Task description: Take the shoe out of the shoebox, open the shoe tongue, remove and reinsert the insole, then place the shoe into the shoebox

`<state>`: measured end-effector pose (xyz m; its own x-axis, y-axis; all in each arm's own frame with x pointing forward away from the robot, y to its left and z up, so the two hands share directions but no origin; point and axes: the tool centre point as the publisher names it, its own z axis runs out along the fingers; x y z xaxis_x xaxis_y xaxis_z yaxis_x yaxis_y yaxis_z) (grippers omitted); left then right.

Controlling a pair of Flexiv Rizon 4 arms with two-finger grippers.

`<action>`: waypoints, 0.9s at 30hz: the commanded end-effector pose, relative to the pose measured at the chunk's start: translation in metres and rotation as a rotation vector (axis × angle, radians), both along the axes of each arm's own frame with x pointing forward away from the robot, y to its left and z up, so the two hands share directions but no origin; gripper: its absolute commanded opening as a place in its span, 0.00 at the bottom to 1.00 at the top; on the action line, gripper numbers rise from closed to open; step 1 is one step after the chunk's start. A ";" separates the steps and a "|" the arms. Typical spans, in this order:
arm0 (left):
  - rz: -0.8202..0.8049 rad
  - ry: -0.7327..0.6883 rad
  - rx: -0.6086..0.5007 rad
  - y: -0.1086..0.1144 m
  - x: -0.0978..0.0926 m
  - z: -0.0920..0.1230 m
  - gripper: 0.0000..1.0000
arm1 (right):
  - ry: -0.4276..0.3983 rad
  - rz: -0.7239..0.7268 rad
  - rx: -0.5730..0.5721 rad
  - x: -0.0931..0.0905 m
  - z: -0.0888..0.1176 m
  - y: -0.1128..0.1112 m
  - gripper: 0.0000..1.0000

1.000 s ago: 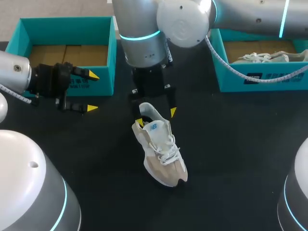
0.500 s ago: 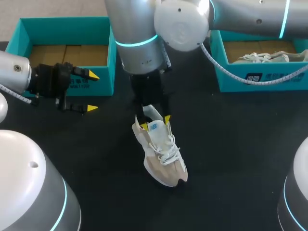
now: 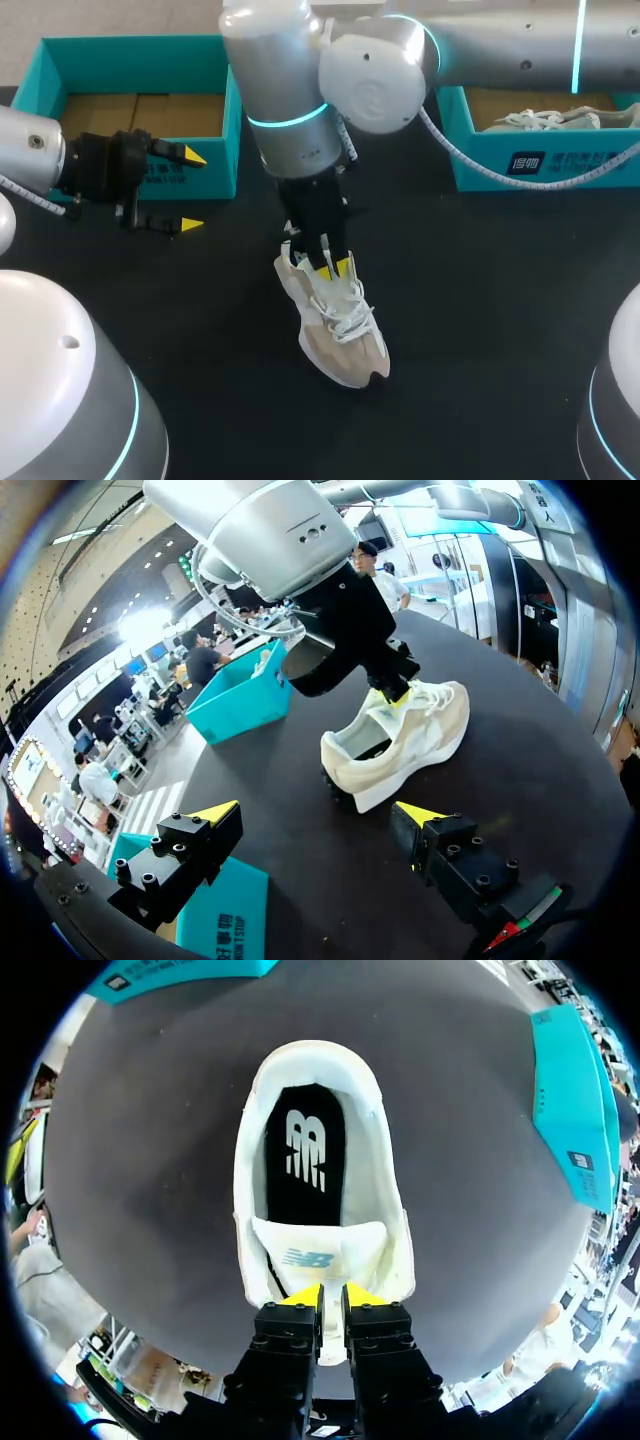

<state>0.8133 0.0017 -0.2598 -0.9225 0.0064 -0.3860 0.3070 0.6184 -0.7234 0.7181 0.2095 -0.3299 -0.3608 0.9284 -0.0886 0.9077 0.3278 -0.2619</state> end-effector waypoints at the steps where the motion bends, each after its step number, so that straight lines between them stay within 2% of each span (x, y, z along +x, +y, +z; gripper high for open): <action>1: -0.001 0.001 0.004 0.000 0.000 0.000 1.00 | 0.004 0.008 0.018 0.005 -0.008 -0.002 0.19; 5: -0.001 0.001 0.004 0.000 0.000 0.000 1.00 | -0.020 0.029 0.022 0.009 0.002 -0.003 0.27; 9: -0.001 0.001 0.004 0.000 0.000 0.000 1.00 | -0.087 0.112 0.065 0.016 0.018 -0.004 0.34; 13: -0.001 0.001 0.004 0.000 0.000 0.000 1.00 | -0.171 0.349 0.094 0.034 0.037 -0.005 0.38; 16: -0.001 0.001 0.004 0.000 0.000 0.000 1.00 | -0.187 0.555 0.101 0.051 0.048 -0.004 0.40; 18: -0.001 0.001 0.004 0.000 0.000 0.000 1.00 | -0.194 0.633 0.100 0.060 0.054 -0.002 0.42; 22: -0.001 0.001 0.004 0.000 0.000 0.000 1.00 | -0.200 0.811 0.069 0.076 0.056 0.000 0.46; 27: -0.001 0.001 0.004 0.000 0.000 0.000 1.00 | -0.202 1.023 0.049 0.091 0.047 0.003 0.48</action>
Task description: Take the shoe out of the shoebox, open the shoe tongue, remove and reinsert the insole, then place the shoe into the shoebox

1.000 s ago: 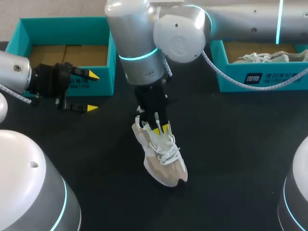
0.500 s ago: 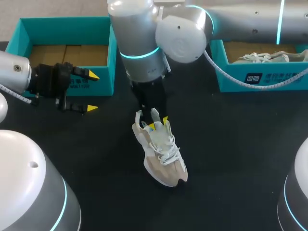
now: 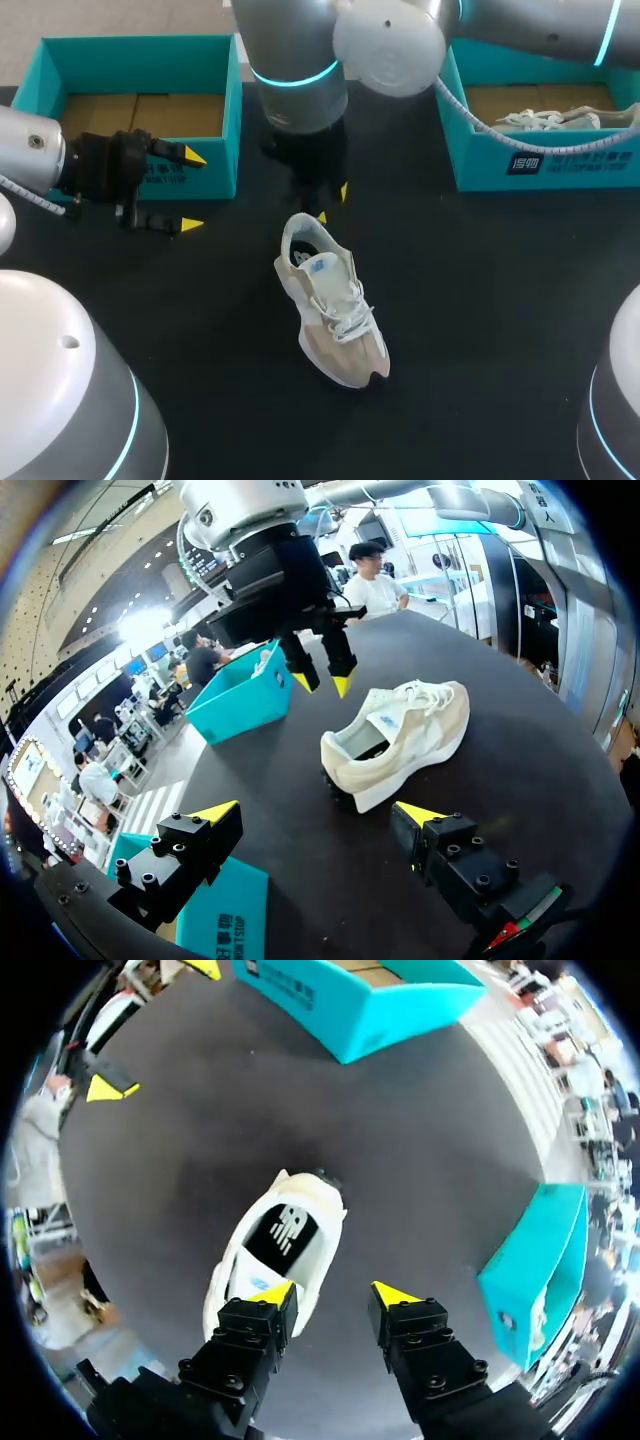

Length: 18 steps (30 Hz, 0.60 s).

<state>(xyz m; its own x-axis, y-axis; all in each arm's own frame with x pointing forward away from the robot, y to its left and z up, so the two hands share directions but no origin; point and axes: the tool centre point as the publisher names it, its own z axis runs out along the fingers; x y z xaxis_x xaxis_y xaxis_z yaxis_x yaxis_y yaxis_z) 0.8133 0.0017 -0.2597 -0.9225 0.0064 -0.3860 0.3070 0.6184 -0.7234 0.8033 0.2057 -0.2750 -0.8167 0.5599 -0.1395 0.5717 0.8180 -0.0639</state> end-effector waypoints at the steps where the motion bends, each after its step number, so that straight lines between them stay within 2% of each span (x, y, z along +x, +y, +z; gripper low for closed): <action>1: -0.001 0.001 0.004 0.000 0.000 0.000 1.00 | -0.056 0.427 -0.084 0.008 -0.009 0.007 0.49; 6: -0.001 0.001 0.004 0.000 0.000 0.000 1.00 | -0.107 0.543 -0.099 0.017 -0.012 0.011 0.49; 13: -0.001 0.001 0.004 0.000 0.000 0.000 1.00 | -0.080 0.654 -0.043 0.014 -0.021 0.023 0.53; 15: -0.001 0.001 0.004 0.000 0.000 0.000 1.00 | -0.083 0.672 -0.028 0.013 -0.022 0.026 0.50; 18: -0.001 0.001 0.004 0.000 0.000 0.000 1.00 | -0.078 0.713 -0.022 0.013 -0.026 0.032 0.58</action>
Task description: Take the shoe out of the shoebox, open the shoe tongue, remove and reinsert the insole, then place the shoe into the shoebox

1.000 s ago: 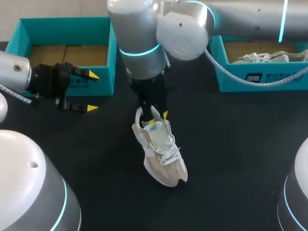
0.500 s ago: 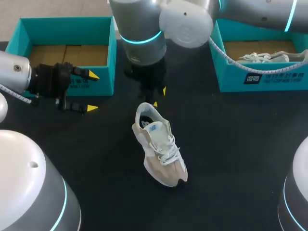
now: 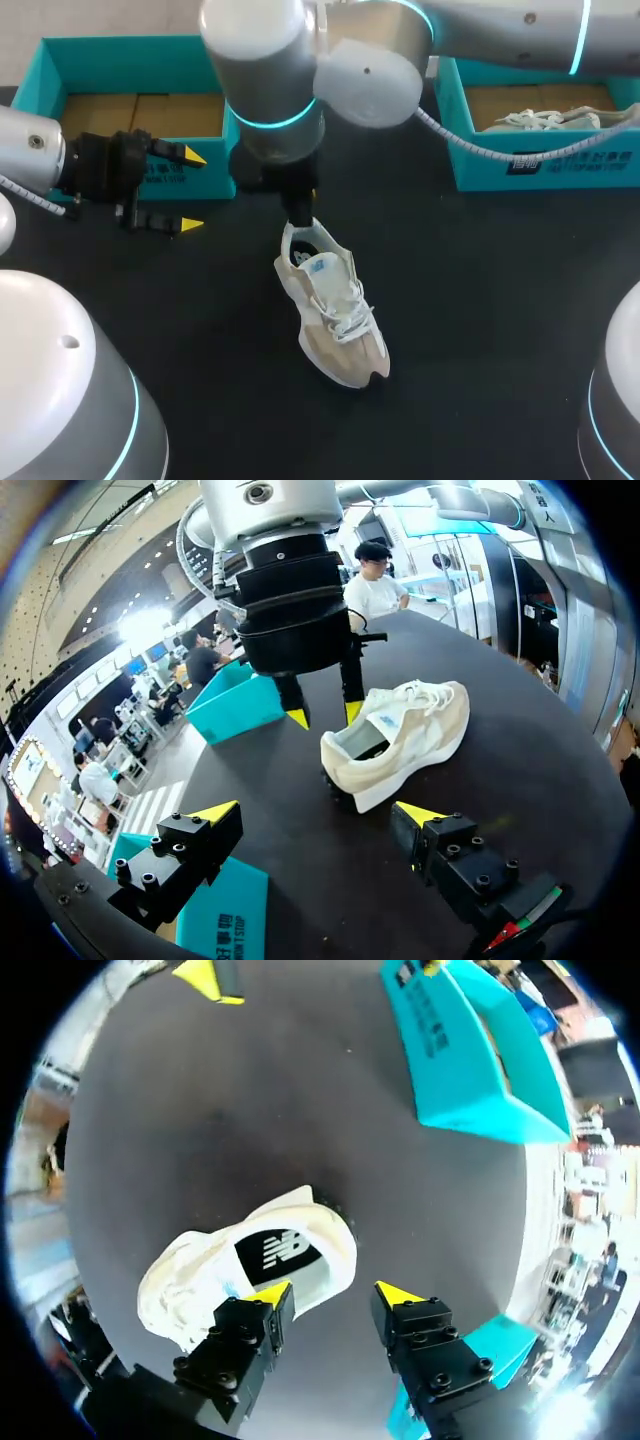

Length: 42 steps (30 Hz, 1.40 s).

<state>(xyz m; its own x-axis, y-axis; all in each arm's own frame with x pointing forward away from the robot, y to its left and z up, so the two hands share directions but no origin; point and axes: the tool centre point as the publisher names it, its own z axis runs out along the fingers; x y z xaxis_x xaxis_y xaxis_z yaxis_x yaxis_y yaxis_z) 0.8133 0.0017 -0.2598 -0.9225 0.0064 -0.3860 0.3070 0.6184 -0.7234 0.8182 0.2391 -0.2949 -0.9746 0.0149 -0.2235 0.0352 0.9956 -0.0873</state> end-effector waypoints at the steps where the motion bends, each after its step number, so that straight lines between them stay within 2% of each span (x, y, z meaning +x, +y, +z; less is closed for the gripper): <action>1: -0.001 0.001 0.004 0.000 0.000 0.000 1.00 | 0.009 0.141 0.023 -0.002 -0.007 -0.001 0.59; 4: -0.001 0.001 0.004 0.000 0.000 0.000 1.00 | 0.015 0.174 0.026 0.002 -0.011 0.002 0.73; 7: -0.001 0.001 0.004 0.000 0.000 0.000 1.00 | 0.022 0.204 0.028 0.007 -0.015 0.004 0.76; 23: -0.001 0.001 0.004 0.000 0.000 0.000 1.00 | 0.038 0.351 -0.004 0.025 -0.058 0.013 0.64; 25: -0.001 0.001 0.004 0.000 0.000 0.000 1.00 | 0.041 0.375 -0.020 0.026 -0.061 0.014 0.59; 29: -0.001 0.001 0.004 0.000 0.000 0.000 1.00 | 0.046 0.412 -0.034 0.026 -0.068 0.016 0.56; 34: -0.001 0.001 0.004 0.000 0.000 0.000 1.00 | 0.042 0.442 -0.066 0.024 -0.081 0.012 0.42; 35: -0.001 0.001 0.004 0.000 0.000 0.000 1.00 | 0.042 0.441 -0.065 0.024 -0.082 0.011 0.38; 36: -0.001 0.001 0.004 0.000 0.000 0.000 1.00 | 0.043 0.443 -0.069 0.024 -0.083 0.009 0.29; 37: -0.001 0.001 0.004 0.000 0.000 0.000 1.00 | 0.044 0.443 -0.070 0.024 -0.083 0.008 0.11; 38: -0.001 0.001 0.004 0.000 0.000 0.000 1.00 | 0.044 0.442 -0.072 0.025 -0.083 0.007 0.00; 42: -0.001 0.001 0.004 0.000 0.000 0.000 1.00 | 0.041 0.422 -0.086 0.026 -0.081 0.001 0.00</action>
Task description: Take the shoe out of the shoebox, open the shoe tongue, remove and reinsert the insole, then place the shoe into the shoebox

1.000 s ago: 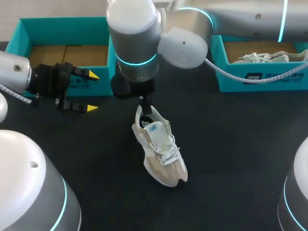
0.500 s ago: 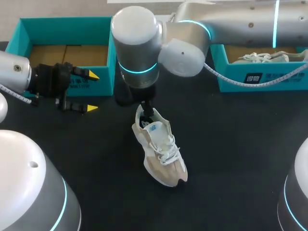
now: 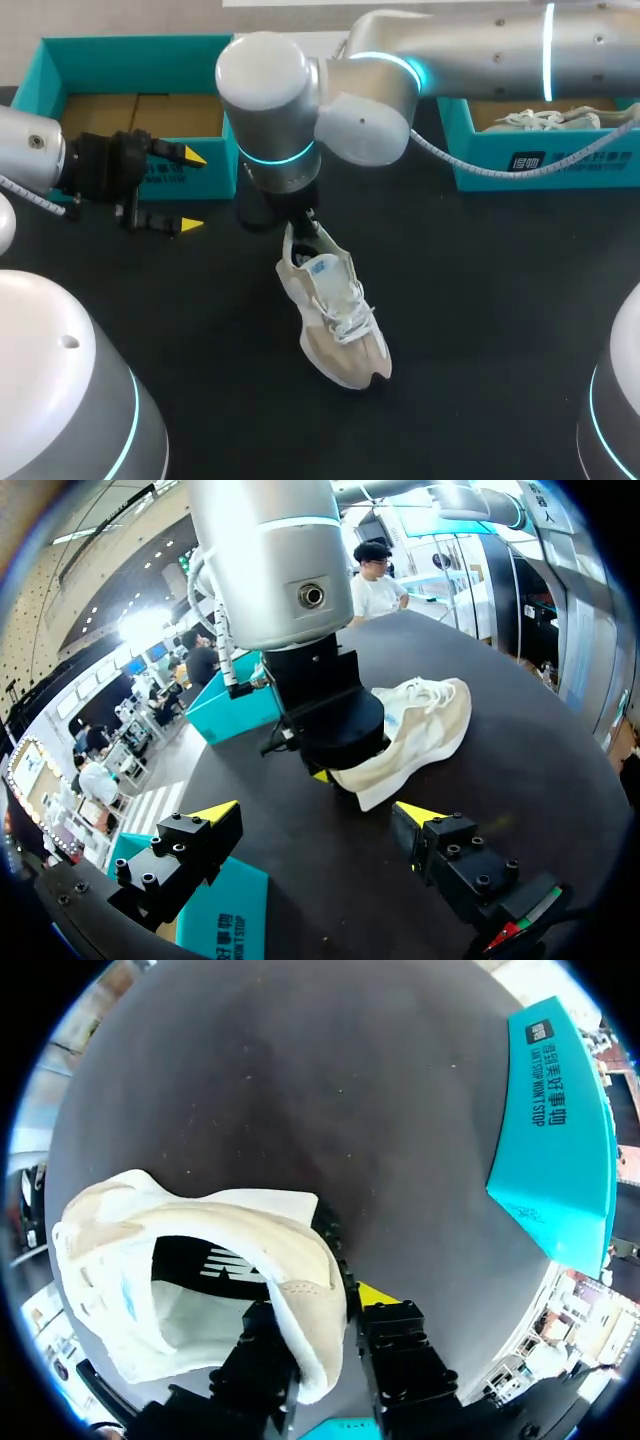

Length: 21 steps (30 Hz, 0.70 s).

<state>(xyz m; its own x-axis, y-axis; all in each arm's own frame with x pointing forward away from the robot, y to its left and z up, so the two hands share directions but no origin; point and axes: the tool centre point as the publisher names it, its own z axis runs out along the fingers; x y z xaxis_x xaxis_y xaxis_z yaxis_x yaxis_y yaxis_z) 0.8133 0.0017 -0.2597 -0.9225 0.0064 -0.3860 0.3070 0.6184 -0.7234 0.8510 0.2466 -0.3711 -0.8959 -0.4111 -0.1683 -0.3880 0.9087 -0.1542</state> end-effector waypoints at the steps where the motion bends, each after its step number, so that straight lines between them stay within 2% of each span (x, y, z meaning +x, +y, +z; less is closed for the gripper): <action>1: -0.001 0.001 0.004 0.000 0.000 0.000 1.00 | -0.003 -0.018 -0.018 -0.006 -0.003 -0.008 0.00; 5: -0.001 0.001 0.004 0.000 0.000 0.000 1.00 | -0.001 -0.079 -0.023 -0.007 0.012 -0.015 0.00; 8: -0.001 0.001 0.004 0.000 0.000 0.000 1.00 | 0.015 -0.115 -0.001 -0.010 0.032 -0.019 0.00; 21: -0.001 0.001 0.004 0.000 0.000 0.000 1.00 | -0.031 -0.114 -0.013 -0.013 0.148 -0.027 0.00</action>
